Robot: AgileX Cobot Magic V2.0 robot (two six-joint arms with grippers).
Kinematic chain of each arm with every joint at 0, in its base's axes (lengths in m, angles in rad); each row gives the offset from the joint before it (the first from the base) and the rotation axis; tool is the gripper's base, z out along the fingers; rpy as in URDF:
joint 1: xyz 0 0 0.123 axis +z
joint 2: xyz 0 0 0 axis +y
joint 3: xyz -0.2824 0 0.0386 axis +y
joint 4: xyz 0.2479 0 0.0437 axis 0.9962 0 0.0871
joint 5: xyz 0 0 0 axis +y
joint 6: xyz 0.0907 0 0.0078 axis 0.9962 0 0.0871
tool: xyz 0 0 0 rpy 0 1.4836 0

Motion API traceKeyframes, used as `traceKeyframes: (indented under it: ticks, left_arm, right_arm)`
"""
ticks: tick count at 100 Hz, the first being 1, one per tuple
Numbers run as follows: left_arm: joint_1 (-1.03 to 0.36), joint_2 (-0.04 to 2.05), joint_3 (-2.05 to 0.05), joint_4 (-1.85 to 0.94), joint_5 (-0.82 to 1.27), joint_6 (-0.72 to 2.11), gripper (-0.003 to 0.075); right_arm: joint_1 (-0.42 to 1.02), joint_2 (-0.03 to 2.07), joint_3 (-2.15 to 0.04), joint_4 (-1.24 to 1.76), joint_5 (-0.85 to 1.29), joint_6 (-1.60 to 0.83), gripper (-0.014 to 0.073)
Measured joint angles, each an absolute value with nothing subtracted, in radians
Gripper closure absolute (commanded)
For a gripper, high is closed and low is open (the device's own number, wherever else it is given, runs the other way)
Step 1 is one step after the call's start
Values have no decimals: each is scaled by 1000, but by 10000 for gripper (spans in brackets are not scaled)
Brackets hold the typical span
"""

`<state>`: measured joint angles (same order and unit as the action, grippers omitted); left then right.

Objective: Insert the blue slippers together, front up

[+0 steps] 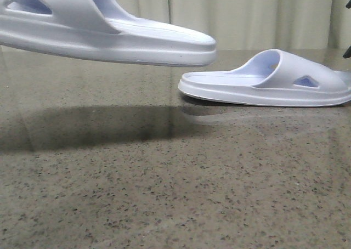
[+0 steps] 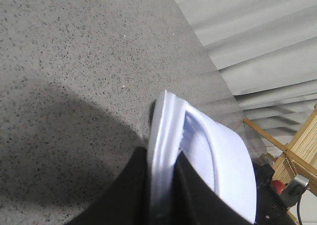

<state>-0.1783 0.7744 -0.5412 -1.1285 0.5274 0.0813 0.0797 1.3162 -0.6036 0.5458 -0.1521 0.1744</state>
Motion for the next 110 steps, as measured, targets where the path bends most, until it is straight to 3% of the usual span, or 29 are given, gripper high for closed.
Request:
traceKeyframes:
  ticks: [81,91,110]
  left_arm:
    - [-178,774,-541,-1125,526,81,704]
    - [-178,774,-541,-1125,524,81,704]
    - [-178,774,-541,-1125,524,81,704]
  right_arm:
    - [171,1427,-628,550,-202,176,232]
    - [179,1443,-630,564,-218,176,331]
    - [180,1472,-635,576,-229,176,631]
